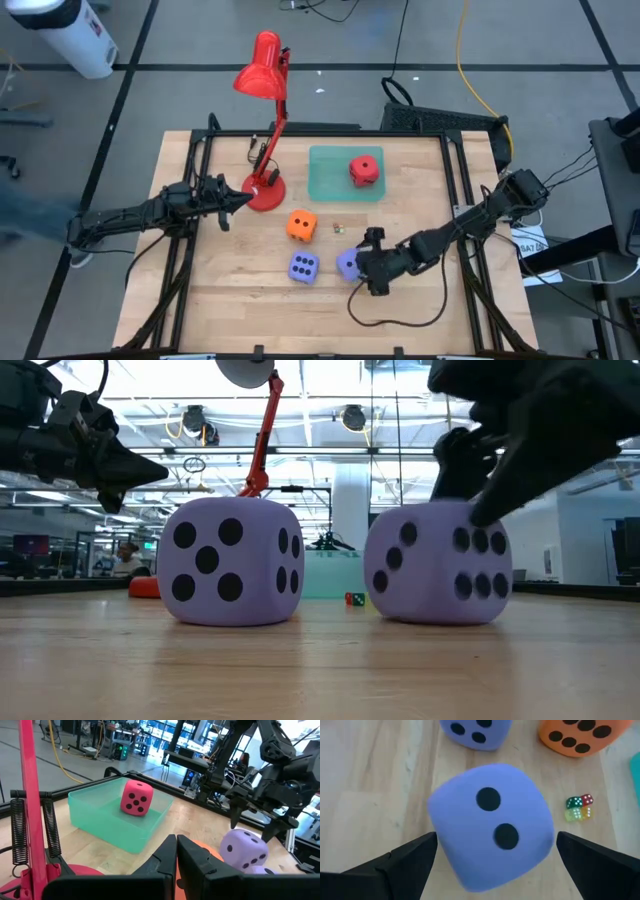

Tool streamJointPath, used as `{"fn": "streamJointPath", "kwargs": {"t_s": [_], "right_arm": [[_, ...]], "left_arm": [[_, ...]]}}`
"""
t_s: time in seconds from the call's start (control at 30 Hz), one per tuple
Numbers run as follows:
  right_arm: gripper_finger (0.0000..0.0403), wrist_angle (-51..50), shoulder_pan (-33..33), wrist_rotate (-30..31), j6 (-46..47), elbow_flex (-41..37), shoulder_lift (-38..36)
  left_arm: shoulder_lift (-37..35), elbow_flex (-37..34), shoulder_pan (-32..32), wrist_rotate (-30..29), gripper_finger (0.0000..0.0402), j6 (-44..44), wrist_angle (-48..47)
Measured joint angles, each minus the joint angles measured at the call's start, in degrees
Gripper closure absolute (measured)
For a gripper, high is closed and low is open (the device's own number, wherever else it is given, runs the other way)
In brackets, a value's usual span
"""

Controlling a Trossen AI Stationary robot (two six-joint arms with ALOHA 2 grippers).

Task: Pick & Place Dice
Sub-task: Put the right large purple die into the green bin

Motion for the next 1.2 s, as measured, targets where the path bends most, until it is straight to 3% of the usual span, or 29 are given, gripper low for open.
{"fn": "streamJointPath", "kwargs": {"t_s": [0.4, 1.03, 1.2], "right_arm": [[0.0003, -0.6, 3.3, 8.5, 9.6, 0.1, 3.0], [0.0003, 1.1, 3.8, 10.1, -15.0, 3.6, 2.4], [0.0003, 1.0, 2.3, 3.6, -17.5, 3.6, 1.9]], "left_arm": [[0.0, 0.0, 0.0, 0.0, 0.0380, -0.4, 0.0], [0.0, 0.0, 0.0, 1.7, 0.0380, -1.4, 0.1], [0.0, -0.2, 0.0, 2.7, 0.0380, -0.4, 1.5]]}}
